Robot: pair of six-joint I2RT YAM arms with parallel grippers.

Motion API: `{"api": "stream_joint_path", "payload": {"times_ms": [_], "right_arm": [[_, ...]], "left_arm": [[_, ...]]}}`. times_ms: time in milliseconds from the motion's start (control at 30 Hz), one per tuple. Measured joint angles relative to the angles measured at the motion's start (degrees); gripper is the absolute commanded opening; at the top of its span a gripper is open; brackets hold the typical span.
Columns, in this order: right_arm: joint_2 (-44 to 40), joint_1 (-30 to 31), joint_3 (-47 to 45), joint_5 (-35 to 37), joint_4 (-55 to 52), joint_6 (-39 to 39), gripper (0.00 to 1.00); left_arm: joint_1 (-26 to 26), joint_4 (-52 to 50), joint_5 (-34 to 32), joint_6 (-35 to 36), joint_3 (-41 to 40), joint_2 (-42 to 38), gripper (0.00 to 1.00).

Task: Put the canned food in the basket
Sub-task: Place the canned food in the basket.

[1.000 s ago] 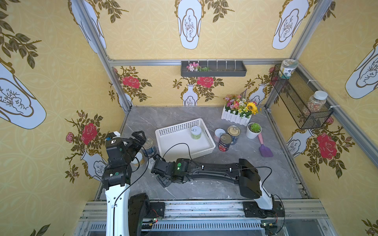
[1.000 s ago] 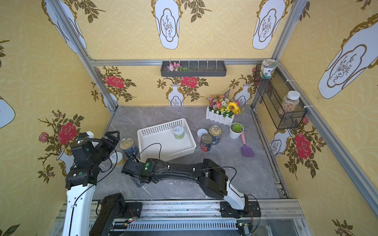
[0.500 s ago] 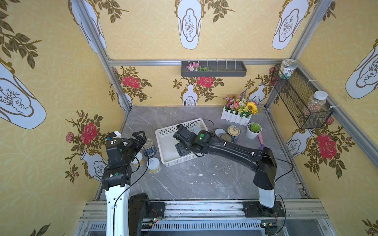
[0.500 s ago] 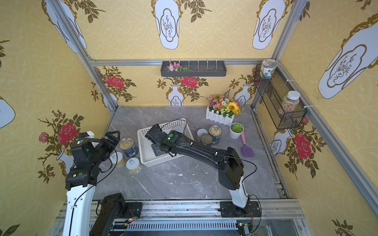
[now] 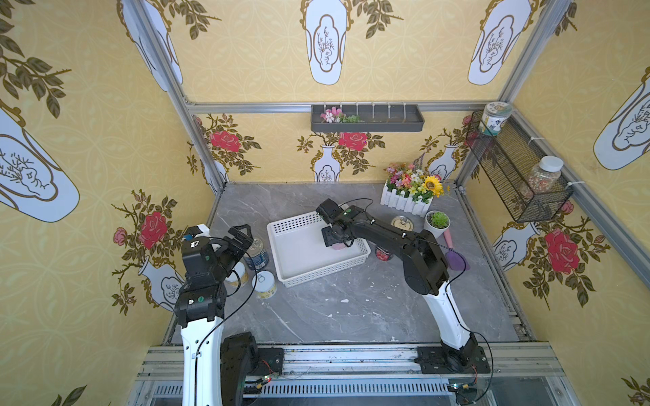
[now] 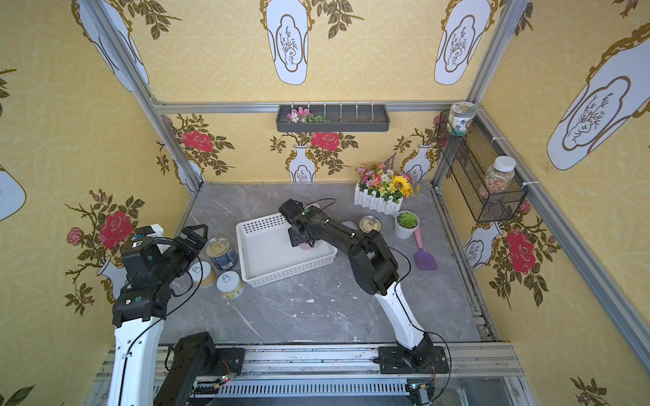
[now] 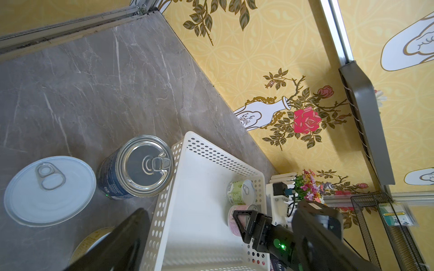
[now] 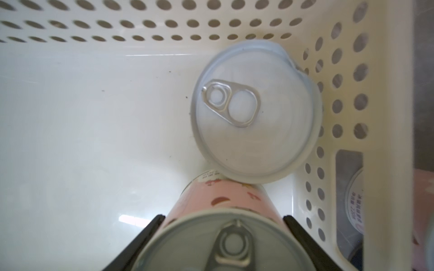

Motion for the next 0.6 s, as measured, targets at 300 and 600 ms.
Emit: {"api": "stream_joint_path", "payload": {"times_ms": [300, 600], "right_arm": [[4.0, -1.7, 2.5, 1.1, 0.1, -0.2, 0.47], [5.0, -1.7, 3.5, 5.2, 0.1, -1.2, 0.71]], "left_arm": [[0.0, 0.0, 0.8, 0.0, 0.0, 0.0, 1.0], [0.0, 0.1, 0.9, 0.0, 0.0, -0.1, 1.0]]}}
